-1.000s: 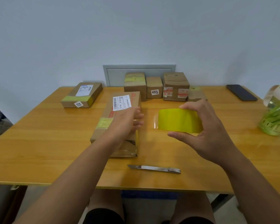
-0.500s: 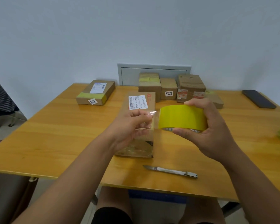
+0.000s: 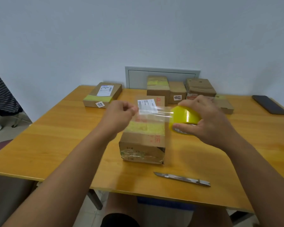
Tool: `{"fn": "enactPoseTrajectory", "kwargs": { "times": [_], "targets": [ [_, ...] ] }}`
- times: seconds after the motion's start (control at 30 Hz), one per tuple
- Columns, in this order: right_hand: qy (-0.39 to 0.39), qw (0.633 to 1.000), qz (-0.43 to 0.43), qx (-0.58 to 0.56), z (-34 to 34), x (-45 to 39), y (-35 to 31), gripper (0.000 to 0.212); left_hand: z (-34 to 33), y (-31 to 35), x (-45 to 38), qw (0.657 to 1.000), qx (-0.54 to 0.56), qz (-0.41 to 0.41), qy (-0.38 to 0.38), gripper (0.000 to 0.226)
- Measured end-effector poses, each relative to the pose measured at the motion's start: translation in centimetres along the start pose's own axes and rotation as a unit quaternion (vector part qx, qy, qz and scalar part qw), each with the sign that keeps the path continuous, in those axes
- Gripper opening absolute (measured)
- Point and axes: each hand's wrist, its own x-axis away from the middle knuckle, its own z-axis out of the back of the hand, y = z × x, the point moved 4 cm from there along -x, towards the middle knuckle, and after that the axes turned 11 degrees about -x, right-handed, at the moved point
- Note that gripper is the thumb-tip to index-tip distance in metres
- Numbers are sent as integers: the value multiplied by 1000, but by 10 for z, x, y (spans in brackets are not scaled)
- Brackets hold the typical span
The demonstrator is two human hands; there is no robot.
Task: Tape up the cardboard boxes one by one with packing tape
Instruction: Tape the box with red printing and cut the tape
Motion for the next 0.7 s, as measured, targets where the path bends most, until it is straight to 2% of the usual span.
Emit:
{"fn": "enactPoseTrajectory", "kwargs": {
  "times": [0.17,0.3,0.33,0.37,0.4,0.47,0.7],
  "targets": [
    [-103,991,-75,45,-15,-2,13,66,5,-8,-4,997,-61,0,-43,16],
    [-136,985,-86,66,-21,-5,9,71,0,-19,-5,997,-65,12,-26,10],
    [-146,983,-86,70,-22,-6,8,73,-1,-22,-6,997,-73,16,-21,13],
    [-154,982,-83,75,-23,-8,7,75,-2,-25,-7,996,-86,21,-19,25],
    [-160,981,-79,80,-23,-10,6,74,-3,-27,-7,995,-97,25,-18,38],
    [-171,979,-70,88,-23,-14,3,67,-4,-31,-8,993,-117,25,-9,47],
    [-233,962,-63,125,-29,-27,7,51,-9,-36,-11,987,-161,17,14,39]
  ]
}}
